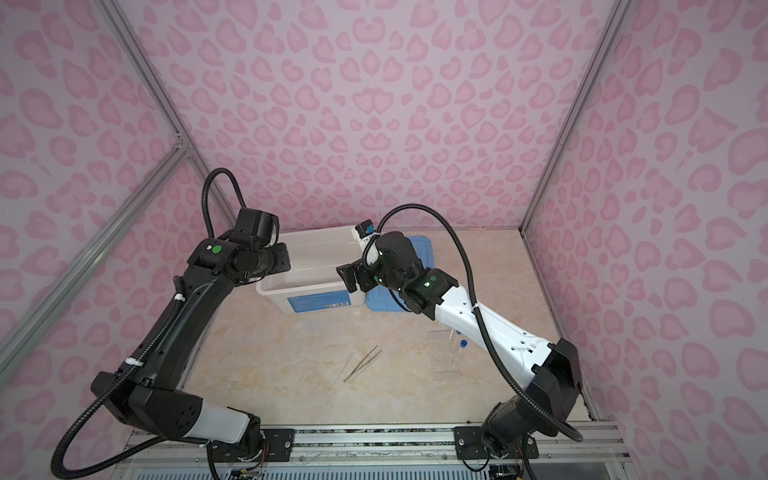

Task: Organize the chemistry lab equipment
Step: 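Lift the cup over the white bin with the left gripper while the right rises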

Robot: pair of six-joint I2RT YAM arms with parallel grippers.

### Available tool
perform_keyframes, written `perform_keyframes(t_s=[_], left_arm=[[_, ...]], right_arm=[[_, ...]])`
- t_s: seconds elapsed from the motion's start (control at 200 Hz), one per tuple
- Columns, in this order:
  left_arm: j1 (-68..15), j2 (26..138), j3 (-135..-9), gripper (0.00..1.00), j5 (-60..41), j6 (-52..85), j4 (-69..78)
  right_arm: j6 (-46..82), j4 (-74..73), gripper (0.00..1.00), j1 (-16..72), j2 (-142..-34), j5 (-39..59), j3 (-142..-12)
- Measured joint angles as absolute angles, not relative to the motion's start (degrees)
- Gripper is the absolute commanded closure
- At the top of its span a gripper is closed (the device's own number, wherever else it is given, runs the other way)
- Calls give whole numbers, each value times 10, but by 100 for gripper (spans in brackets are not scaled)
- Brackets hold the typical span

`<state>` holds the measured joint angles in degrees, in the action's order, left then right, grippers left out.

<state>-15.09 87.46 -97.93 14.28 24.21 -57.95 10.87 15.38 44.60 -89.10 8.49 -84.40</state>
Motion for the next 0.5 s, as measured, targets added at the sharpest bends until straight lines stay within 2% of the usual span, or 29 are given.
perform_keyframes(t_s=[0.5], left_arm=[[-100,1096,-1119,60,121,192,-524]], right_arm=[[96,149,6,419,-1046,119,-978]])
